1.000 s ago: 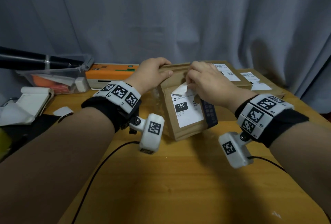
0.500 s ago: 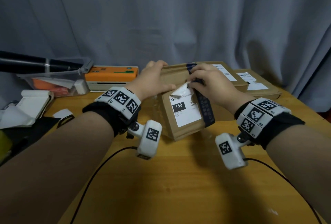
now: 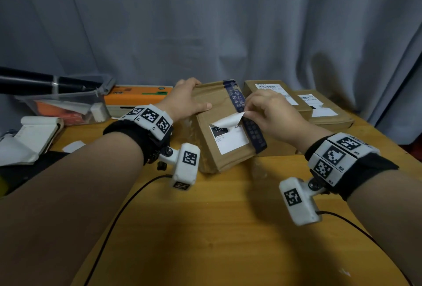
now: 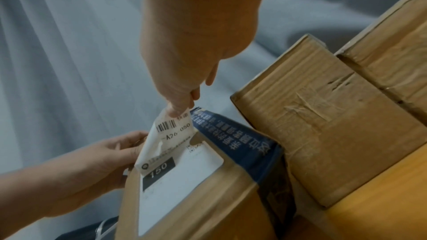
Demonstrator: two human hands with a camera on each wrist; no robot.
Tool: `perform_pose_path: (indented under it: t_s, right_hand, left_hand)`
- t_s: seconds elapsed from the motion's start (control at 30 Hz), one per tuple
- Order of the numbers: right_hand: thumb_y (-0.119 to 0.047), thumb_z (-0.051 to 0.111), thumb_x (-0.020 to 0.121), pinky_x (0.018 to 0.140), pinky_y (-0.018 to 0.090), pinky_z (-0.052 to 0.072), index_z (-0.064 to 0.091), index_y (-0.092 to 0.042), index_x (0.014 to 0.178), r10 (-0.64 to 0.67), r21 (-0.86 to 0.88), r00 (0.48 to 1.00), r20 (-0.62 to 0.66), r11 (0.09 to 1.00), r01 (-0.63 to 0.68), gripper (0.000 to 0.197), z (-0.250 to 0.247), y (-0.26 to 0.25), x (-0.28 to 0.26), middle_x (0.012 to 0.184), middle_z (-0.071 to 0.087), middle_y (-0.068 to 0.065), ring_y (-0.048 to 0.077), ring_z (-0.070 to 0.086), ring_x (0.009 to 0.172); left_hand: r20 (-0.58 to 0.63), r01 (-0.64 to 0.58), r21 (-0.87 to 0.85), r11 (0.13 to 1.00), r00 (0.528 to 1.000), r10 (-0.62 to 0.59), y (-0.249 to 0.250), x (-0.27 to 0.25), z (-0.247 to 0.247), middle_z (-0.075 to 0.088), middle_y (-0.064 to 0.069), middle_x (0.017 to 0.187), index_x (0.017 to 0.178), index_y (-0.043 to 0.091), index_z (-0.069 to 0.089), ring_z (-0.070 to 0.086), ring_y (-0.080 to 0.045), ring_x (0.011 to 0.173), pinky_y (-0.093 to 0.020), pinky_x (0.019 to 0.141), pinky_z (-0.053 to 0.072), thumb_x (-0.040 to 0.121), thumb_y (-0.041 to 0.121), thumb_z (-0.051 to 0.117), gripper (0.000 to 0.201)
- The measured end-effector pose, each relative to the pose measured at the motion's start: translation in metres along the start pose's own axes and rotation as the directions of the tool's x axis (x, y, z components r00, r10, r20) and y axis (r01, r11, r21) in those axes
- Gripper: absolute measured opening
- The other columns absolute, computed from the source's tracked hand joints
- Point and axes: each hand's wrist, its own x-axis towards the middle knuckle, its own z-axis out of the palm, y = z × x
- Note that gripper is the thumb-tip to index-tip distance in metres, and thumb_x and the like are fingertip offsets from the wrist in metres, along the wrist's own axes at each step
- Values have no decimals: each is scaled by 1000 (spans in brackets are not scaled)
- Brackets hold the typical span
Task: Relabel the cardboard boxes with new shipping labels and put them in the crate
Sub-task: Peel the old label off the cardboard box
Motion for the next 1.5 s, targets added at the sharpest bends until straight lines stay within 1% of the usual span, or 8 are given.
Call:
perform_pose_path:
  t_s: [0.23, 0.43, 0.63, 0.83, 0.9, 1.27, 1.4, 1.5]
  right_hand:
    - [-13, 53, 89, 84, 47, 47, 55, -15, 85, 64, 96, 996, -70, 994, -57, 5, 3, 15, -16, 94, 54, 0, 22, 53, 89]
    - [-12, 50, 93, 71, 21, 44, 51, -11, 88, 251, 320, 964, -90, 924, -210, 6, 9, 8, -23, 95, 54, 7, 15, 51, 83]
    - [-24, 49, 95, 60, 29, 41, 48, -12, 92, 405, 398, 914, 17, 836, -378, 13, 19, -5, -3, 78, 56, -1, 14, 50, 70]
    - [-31, 57, 91, 64, 29, 48, 52, -15, 84, 431, 359, 902, 32, 837, -413, 18, 26, -7, 25, 80, 59, 0, 19, 58, 79]
    - [-31, 60, 88, 58, 22, 40, 54, -16, 82, 421, 318, 907, -3, 860, -399, 17, 22, -9, 35, 76, 57, -5, 13, 54, 74]
    - [-16, 61, 88, 78, 28, 48, 64, -23, 103, 184, 299, 983, 13, 937, -179, 17, 4, -19, 57, 77, 53, -8, 15, 58, 79]
    - [-24, 63, 88, 77, 28, 50, 60, -26, 77, 235, 301, 971, 43, 924, -237, 12, 1, -12, 57, 74, 59, -14, 8, 58, 76]
    - [-26, 63, 89, 66, 18, 46, 64, -16, 84, 304, 384, 951, 54, 873, -301, 12, 3, -11, 53, 75, 60, -10, 4, 56, 71]
  left_hand:
    - [-9, 4, -9, 1000, 1000, -4, -7, 1, -3, 42, -11, 128, 132, 13, 43, 49, -20, 106, -25, 92, 37, 83, 33, 69, 59]
    - [28, 7, -2, 1000, 1000, -6, -8, 4, 0, 35, -11, 133, 138, 17, 36, 48, -25, 115, -32, 103, 38, 84, 37, 66, 64]
    - [201, 71, 222, 972, 973, -117, -23, -6, 17, -16, -9, 157, 146, 41, 23, -5, -37, 145, -46, 119, 5, 93, 51, 42, 56]
    - [340, 34, 255, 966, 932, -123, -14, -21, 12, 31, -1, 151, 142, 23, 41, 18, -21, 142, -32, 113, 13, 98, 29, 39, 44]
    - [404, 26, 235, 972, 906, -122, -10, -21, 7, 41, 1, 142, 136, 23, 47, 30, -21, 136, -37, 110, 23, 92, 45, 44, 49]
    - [492, -13, 315, 949, 858, -151, -19, -17, 26, -14, -11, 158, 150, 34, -5, -18, -28, 145, -50, 117, -1, 50, 86, 44, 123]
    - [467, -36, 414, 910, 866, -179, -22, -8, 19, -6, -10, 159, 147, 43, -1, -8, -32, 146, -55, 117, 5, 56, 86, 42, 110]
    - [468, -52, 415, 908, 868, -164, -19, -3, 12, 20, -4, 157, 149, 40, 7, 21, -30, 142, -45, 116, 19, 67, 78, 46, 98]
